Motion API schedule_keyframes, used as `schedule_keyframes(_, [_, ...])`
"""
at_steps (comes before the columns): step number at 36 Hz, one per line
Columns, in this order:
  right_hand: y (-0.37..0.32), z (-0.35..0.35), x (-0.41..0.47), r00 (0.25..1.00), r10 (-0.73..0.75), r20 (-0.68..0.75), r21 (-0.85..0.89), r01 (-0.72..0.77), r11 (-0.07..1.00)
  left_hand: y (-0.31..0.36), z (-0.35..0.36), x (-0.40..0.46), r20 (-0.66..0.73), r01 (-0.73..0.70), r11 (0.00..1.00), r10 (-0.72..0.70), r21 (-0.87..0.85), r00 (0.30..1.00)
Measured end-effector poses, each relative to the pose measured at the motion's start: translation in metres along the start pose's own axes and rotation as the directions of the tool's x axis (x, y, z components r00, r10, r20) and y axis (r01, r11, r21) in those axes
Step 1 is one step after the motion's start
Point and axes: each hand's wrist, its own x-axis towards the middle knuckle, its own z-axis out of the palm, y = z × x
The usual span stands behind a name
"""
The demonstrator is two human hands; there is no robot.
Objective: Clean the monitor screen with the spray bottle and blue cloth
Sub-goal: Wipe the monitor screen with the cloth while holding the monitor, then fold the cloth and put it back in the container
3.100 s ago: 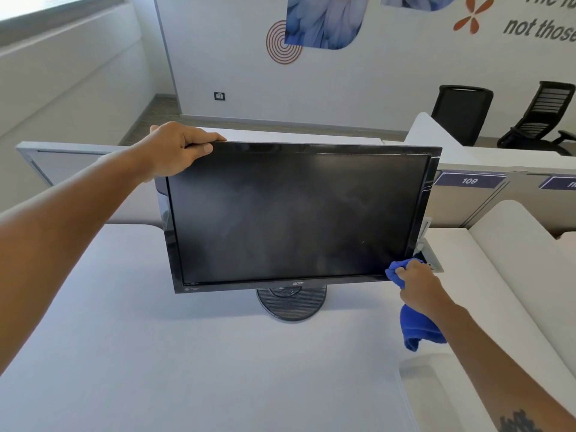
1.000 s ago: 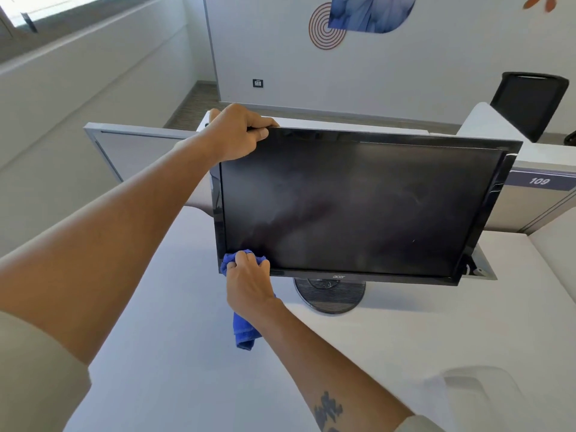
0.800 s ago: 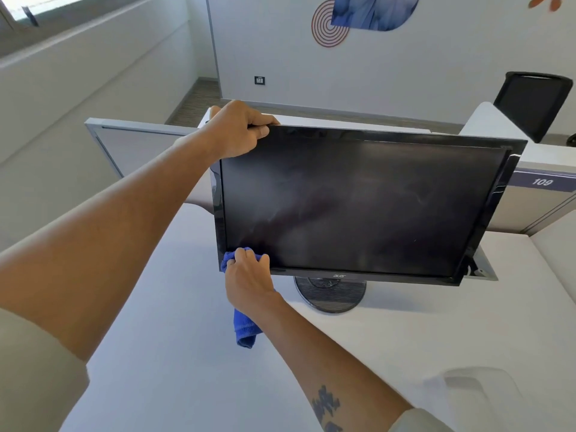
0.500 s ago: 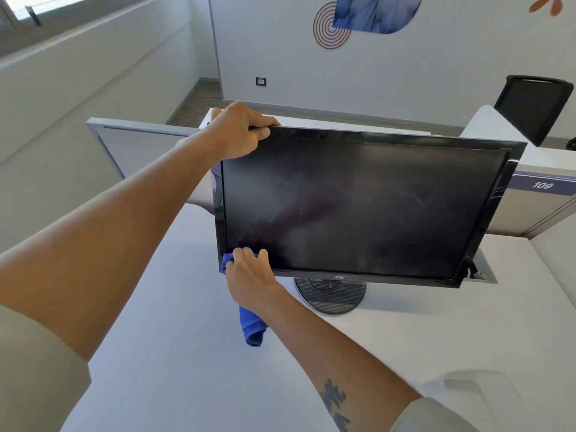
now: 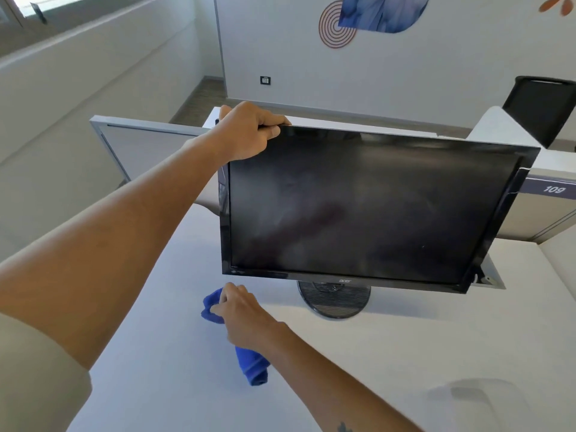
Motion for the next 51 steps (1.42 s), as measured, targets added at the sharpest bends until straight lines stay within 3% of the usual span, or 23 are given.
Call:
schedule_keyframes(3, [0.006, 0.003, -0.002, 0.996, 0.091, 0.027, 0.289, -0.095, 0.953, -0.001, -0.001, 0.000, 0.004, -0.005, 1.000, 0.005, 0.005, 1.000])
schedule_keyframes(8, [0.011, -0.002, -0.008, 0.959, 0.281, 0.029, 0.653, -0.231, 0.721, -0.001, -0.001, -0.003, 0.023, 0.014, 0.999, -0.013, -0.049, 1.000])
schedule_keyframes(14, [0.013, -0.006, -0.031, 0.902, 0.419, 0.103, 0.976, -0.174, 0.134, 0.006, -0.002, -0.009, 0.009, 0.040, 0.998, -0.040, -0.040, 0.999])
schedule_keyframes(18, [0.019, -0.017, -0.053, 0.917, 0.379, 0.127, 0.972, -0.040, -0.231, 0.011, -0.001, -0.017, -0.009, 0.013, 1.000, -0.013, -0.012, 1.000])
schedule_keyframes(20, [0.025, -0.019, -0.064, 0.931, 0.347, 0.116, 0.939, 0.012, -0.344, 0.014, 0.001, -0.019, -0.019, -0.007, 1.000, 0.007, 0.018, 1.000])
schedule_keyframes(25, [0.036, -0.027, -0.087, 0.953, 0.291, 0.082, 0.883, 0.066, -0.464, 0.020, 0.017, -0.037, -0.073, -0.051, 0.994, 0.058, 0.093, 0.996])
schedule_keyframes(30, [0.036, -0.033, -0.109, 0.966, 0.256, 0.025, 0.833, 0.121, -0.540, 0.037, 0.053, -0.095, -0.301, -0.180, 0.984, 0.169, -0.010, 0.939])
schedule_keyframes(32, [0.035, -0.034, -0.117, 0.963, 0.268, 0.010, 0.818, 0.146, -0.557, 0.045, 0.070, -0.123, -0.379, -0.144, 0.985, 0.097, -0.098, 0.920])
schedule_keyframes(35, [0.031, -0.036, -0.130, 0.965, 0.264, -0.006, 0.812, 0.158, -0.561, 0.055, 0.095, -0.169, -0.365, 0.040, 0.954, -0.153, -0.299, 0.918])
schedule_keyframes(40, [0.016, -0.035, -0.149, 0.968, 0.248, -0.046, 0.831, 0.175, -0.529, 0.061, 0.135, -0.249, -0.192, 0.299, 0.728, -0.508, -0.617, 0.840])
schedule_keyframes(41, [0.012, -0.034, -0.153, 0.966, 0.256, -0.040, 0.829, 0.175, -0.531, 0.063, 0.141, -0.265, -0.106, 0.342, 0.623, -0.567, -0.704, 0.817])
schedule_keyframes(42, [0.008, -0.033, -0.156, 0.962, 0.271, -0.030, 0.826, 0.176, -0.535, 0.068, 0.145, -0.280, 0.040, 0.394, 0.455, -0.613, -0.799, 0.789])
schedule_keyframes(45, [0.000, -0.026, -0.164, 0.949, 0.316, -0.007, 0.818, 0.188, -0.544, 0.074, 0.161, -0.321, 0.448, 0.451, -0.132, -0.529, -0.883, 0.721])
schedule_keyframes(46, [-0.003, -0.024, -0.168, 0.946, 0.324, -0.004, 0.821, 0.188, -0.538, 0.073, 0.164, -0.331, 0.514, 0.457, -0.239, -0.470, -0.857, 0.718])
schedule_keyframes(51, [-0.012, -0.019, -0.186, 0.935, 0.354, 0.023, 0.867, 0.158, -0.473, 0.075, 0.178, -0.368, 0.569, 0.420, -0.434, -0.309, -0.797, 0.762])
